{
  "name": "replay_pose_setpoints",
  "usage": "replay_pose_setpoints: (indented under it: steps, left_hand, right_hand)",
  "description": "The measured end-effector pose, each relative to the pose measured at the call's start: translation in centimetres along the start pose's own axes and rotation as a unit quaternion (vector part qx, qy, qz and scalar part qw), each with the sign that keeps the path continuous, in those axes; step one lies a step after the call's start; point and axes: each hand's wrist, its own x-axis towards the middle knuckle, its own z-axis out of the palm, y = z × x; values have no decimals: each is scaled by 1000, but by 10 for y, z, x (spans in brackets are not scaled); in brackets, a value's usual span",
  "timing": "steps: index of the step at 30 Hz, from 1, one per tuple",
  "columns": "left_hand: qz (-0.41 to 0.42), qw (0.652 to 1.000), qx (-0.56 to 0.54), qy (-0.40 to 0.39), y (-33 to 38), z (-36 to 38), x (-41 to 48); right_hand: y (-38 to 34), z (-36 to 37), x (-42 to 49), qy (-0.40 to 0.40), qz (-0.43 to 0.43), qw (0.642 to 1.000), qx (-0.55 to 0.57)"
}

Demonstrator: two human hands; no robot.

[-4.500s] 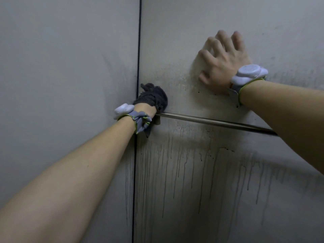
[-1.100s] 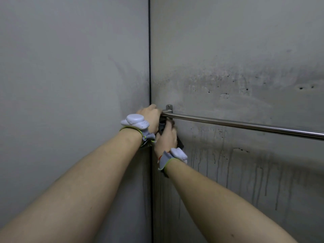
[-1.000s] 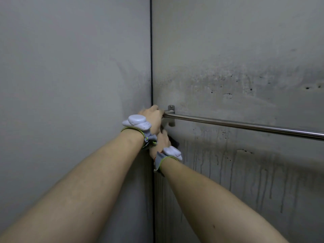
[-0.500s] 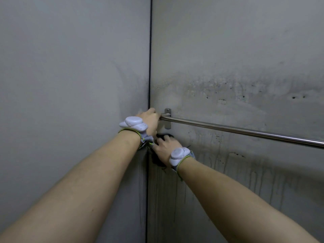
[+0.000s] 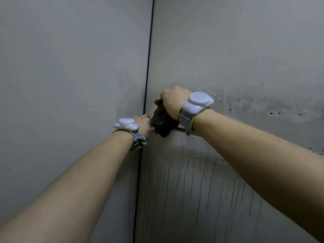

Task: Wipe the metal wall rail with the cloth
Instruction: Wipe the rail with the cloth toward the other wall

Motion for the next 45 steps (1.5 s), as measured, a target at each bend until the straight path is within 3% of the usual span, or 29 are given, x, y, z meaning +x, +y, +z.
replay_pose_setpoints:
  steps: [3,6,8,11,15,18,22,24,27,32,39,43,45]
  left_hand:
    - [-9,1000,18,9,3,3,-3]
    - [-24,999,48,9,1,10,0]
    - [-35,998,55,6,-1,15,1]
    - [-46,998,45,12,-2,18,0]
    - [-25,999,22,42,-3,19,0]
    - [-15,999,15,39,-3,18,-1]
    - [-19,999,-3,36,-1,15,-2]
    - [-18,999,-7,31,-2,16,-2]
    - [-16,999,-17,40,-9,21,-1]
    - [-20,999,-16,44,-7,27,0]
    - [-46,998,-37,12,0,9,-4]
    - [-74,989,-128,15,-9,-1,-13]
    - [-95,986,-135,34,-19,-2,-20]
  right_hand:
    - [11,-5,18,47,67,997,13]
    - [-11,28,27,-91,108,982,122]
    - [-22,47,33,-169,145,933,281]
    - [-20,46,37,-182,173,881,402]
    - [-14,53,27,-138,192,895,378]
    - [-6,47,16,-157,186,907,343]
    - [12,32,3,-231,128,950,165]
    - [17,22,5,-204,117,964,127]
    - [14,19,18,-77,123,981,127]
    - [-18,42,19,-166,48,969,176]
    - [15,15,2,-213,73,968,110]
    - [13,6,12,-98,125,983,95]
    - [-6,21,17,-109,118,978,132]
